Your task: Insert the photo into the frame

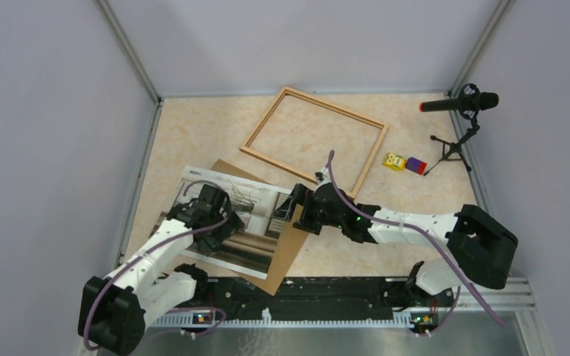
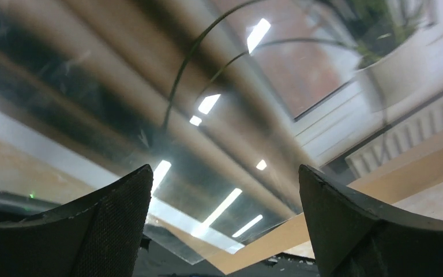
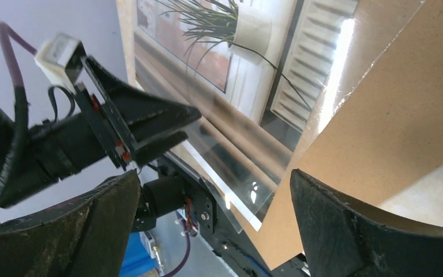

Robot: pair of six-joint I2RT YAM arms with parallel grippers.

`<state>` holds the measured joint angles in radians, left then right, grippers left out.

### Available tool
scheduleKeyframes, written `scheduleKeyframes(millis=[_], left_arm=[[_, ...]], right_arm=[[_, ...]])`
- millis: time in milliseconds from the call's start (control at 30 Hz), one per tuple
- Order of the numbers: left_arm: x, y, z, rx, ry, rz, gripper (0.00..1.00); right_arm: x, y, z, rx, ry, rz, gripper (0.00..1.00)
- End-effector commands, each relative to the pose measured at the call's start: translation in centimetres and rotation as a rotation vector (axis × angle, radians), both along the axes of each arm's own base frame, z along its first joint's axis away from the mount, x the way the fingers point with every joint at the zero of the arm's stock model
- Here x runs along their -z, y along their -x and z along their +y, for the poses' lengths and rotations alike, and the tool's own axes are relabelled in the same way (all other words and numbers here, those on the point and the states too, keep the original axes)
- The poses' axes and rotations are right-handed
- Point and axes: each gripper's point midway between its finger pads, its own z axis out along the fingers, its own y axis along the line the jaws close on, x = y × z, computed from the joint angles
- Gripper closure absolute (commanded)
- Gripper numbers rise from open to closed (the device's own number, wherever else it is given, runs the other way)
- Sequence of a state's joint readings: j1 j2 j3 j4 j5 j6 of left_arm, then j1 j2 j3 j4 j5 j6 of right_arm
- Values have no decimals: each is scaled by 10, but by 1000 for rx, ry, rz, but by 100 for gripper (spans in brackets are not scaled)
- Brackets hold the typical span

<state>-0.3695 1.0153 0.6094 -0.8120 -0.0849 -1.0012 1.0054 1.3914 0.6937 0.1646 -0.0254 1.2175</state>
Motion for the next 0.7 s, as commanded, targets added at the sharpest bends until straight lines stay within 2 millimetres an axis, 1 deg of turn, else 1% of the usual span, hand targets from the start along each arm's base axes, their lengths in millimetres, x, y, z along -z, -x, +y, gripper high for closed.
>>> scheduleKeyframes(millis=[0,33,167,233,267,367,500,600,667], left_arm=[[7,32,-7,-186,141,55,2],[10,36,-4,-201,140,51,2],[8,43,2,-214,135,21,2],[9,45,4,-206,122,27,1],[9,43,4,-188,119,17,1],[14,31,-4,-132,143,-23,1],[23,23,-16,-102,182,-15,1],[30,19,-24,-85,206,1,1],[34,17,-29,-76,223,14,1]], right_arm=[[4,-13,3,52,-38,-22,1],[9,-17,1,56,-40,-25,1],[28,-26,-4,24,-10,0,3],[36,-26,-6,21,-15,23,3],[36,-25,-4,15,-37,28,3],[41,-26,-2,15,-44,27,3],[50,-30,-6,29,-10,53,3],[57,-40,-13,59,4,65,3],[62,-50,-19,88,13,73,3]])
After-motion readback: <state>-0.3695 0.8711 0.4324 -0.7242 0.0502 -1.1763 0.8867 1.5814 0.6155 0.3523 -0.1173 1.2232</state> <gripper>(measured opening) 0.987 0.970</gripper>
